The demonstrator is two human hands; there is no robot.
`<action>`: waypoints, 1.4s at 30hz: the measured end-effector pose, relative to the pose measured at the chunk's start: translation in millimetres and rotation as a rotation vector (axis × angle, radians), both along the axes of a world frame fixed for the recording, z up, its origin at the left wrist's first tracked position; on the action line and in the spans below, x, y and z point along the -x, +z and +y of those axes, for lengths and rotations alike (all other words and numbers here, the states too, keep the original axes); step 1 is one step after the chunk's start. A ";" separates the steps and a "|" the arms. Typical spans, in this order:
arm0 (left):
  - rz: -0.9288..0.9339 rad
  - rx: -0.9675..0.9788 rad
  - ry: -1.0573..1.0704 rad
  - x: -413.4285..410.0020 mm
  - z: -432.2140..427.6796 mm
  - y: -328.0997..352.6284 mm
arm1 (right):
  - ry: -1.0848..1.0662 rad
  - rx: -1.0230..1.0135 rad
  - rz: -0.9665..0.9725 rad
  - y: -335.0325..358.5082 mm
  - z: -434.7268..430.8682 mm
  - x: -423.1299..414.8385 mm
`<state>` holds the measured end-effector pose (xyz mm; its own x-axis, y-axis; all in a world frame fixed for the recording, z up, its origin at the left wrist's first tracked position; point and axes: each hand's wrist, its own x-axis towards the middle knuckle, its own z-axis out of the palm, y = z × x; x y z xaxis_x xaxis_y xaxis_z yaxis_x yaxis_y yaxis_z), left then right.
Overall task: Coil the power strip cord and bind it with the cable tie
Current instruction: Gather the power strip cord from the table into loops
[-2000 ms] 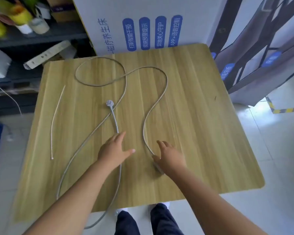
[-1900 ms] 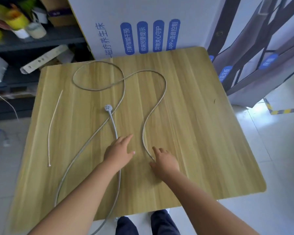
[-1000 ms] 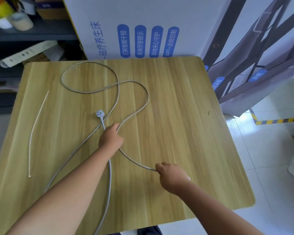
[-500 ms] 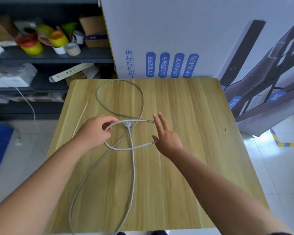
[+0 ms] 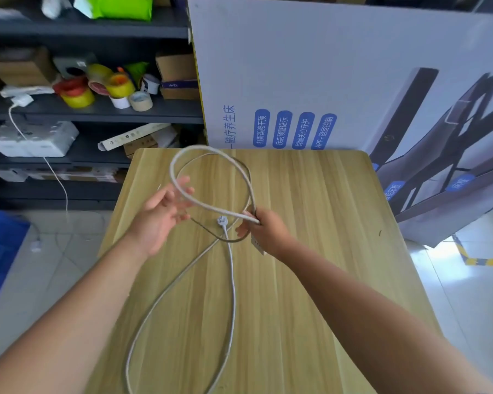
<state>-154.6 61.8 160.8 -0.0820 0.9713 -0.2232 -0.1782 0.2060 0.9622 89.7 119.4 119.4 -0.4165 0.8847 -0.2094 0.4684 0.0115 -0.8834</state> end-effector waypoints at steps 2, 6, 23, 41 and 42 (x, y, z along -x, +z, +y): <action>-0.015 0.188 0.030 -23.8 -1.8 -25.6 | -0.096 0.038 0.171 16.5 -6.7 -0.3; -0.090 0.701 0.163 -86.7 -12.9 -71.8 | -0.218 0.133 0.461 34.8 -17.8 -12.3; -0.302 0.382 0.549 -81.0 2.4 -103.1 | -0.482 0.472 0.343 -11.9 -37.7 -81.6; 0.146 0.112 0.236 -143.4 -24.1 -73.8 | -0.201 0.643 0.605 -13.7 -73.0 -5.9; 0.101 0.158 0.245 -142.8 -24.3 -70.7 | -0.191 0.617 0.564 -14.5 -73.4 -5.3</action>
<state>-11.8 37.5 90.1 -0.3391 0.8737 -0.3487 -0.1463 0.3171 0.9370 95.0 46.0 104.9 -0.4584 0.7463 -0.4826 -0.0979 -0.5821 -0.8072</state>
